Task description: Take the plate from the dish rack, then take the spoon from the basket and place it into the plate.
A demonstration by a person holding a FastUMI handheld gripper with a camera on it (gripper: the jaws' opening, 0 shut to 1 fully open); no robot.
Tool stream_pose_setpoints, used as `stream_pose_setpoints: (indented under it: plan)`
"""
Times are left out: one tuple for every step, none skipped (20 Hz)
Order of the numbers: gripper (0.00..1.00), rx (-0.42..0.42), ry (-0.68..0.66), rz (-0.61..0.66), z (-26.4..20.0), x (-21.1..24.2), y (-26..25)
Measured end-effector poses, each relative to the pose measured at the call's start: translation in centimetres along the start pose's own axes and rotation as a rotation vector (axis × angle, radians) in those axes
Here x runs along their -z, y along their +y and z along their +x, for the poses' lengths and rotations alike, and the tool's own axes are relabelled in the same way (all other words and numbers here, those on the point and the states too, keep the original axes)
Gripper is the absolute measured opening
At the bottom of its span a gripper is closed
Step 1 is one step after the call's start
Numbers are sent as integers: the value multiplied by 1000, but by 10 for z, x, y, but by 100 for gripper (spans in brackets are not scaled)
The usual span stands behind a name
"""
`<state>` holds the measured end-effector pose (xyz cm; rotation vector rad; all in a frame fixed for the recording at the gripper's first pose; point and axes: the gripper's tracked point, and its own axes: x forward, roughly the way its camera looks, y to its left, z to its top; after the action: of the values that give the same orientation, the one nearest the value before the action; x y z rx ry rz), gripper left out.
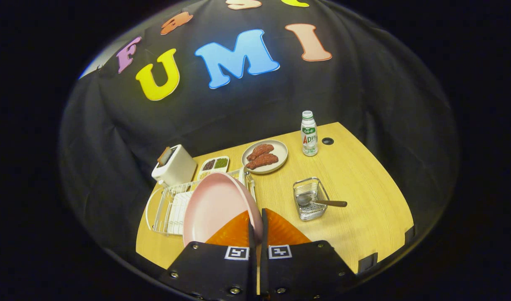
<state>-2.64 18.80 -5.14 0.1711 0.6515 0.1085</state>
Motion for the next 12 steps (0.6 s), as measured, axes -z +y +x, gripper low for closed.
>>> stream_pose_setpoints:
  plan:
    - [3, -22, 8, -6, -2, 12, -4]
    - [3, -43, 22, 1, -3, 24, -7]
    - [3, -60, 35, 10, -4, 35, -9]
    - [3, -71, 50, 18, -4, 46, -12]
    - [3, -72, 61, 27, -2, 57, -16]
    - [3, -76, 66, 37, 1, 66, -20]
    - [3, -88, 74, 48, 6, 79, -21]
    - [3, -96, 88, 70, 10, 91, -21]
    - [3, -96, 117, 103, 16, 107, -22]
    - [3, -87, 139, 128, 21, 119, -22]
    - [3, -75, 158, 147, 28, 131, -21]
    - [3, -68, 173, 160, 34, 141, -21]
